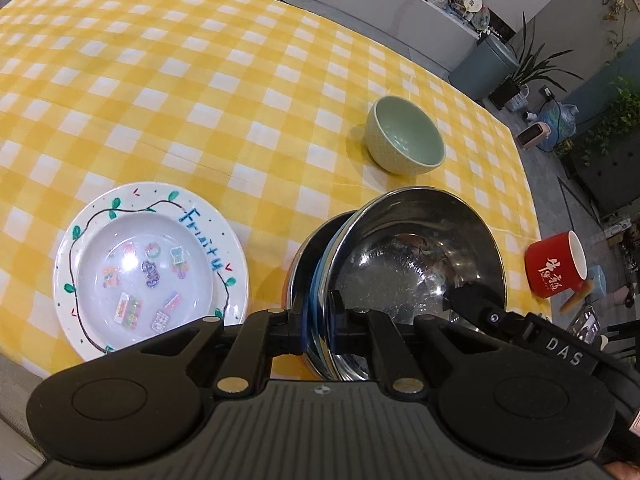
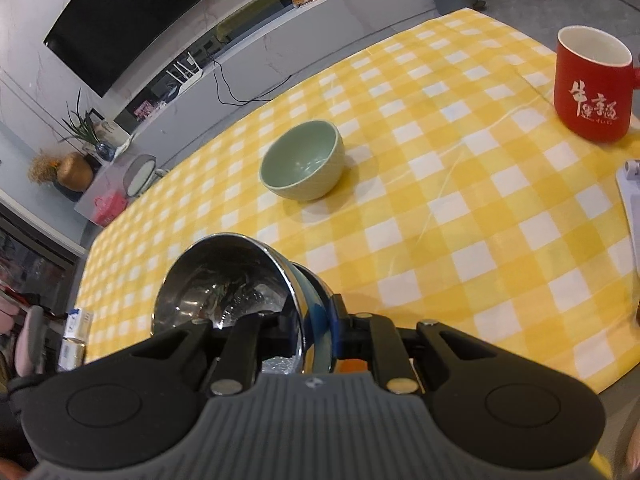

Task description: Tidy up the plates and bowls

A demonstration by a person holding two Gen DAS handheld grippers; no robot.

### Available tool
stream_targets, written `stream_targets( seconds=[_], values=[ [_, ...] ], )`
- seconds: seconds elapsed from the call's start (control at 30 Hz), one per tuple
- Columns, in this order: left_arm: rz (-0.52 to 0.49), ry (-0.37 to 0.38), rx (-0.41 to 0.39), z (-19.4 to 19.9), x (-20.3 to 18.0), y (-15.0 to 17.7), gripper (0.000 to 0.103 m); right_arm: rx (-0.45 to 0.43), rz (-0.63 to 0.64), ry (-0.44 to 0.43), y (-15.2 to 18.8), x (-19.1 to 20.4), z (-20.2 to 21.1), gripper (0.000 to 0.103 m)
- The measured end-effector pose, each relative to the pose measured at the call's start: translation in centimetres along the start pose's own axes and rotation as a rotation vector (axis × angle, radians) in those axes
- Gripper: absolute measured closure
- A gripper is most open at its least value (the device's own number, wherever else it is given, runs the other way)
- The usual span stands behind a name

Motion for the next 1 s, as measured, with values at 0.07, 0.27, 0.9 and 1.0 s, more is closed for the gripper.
stream_targets(
  seconds=[0.07, 0.27, 0.9, 1.0],
  values=[
    [-0.014, -0.013, -0.007, 0.0, -0.3, -0.1, 0.093, -0.003, 0.027, 0.02, 0.0, 0.1, -0.1, 0.093],
    [-0.065, -0.051, -0.04, -0.2, -0.9, 0.1, 0.092, -0.007, 0.064, 0.044, -0.1, 0.0, -0.3, 0.096],
    [-0.09, -0.024, -0.076, 0.3, -1.3, -0.2, 0.083, -0.008, 0.045, 0.036, -0.1, -0.2, -0.3, 0.091],
    [-0.098, -0.023, -0.075, 0.3, -1.4, -0.2, 0.081, -0.01, 0.045, 0.028, -0.1, -0.2, -0.3, 0.096]
  ],
)
Point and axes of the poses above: each gripper's, at about its wrist camera, not at the fingertips, and z roughly against the way its jaws point, x to its left, y to its underside, the point moved 6 cm from there along -z, roughly the way its jaws point, and after that the axes turned 13 degrees about z, right-handed, at the moved point
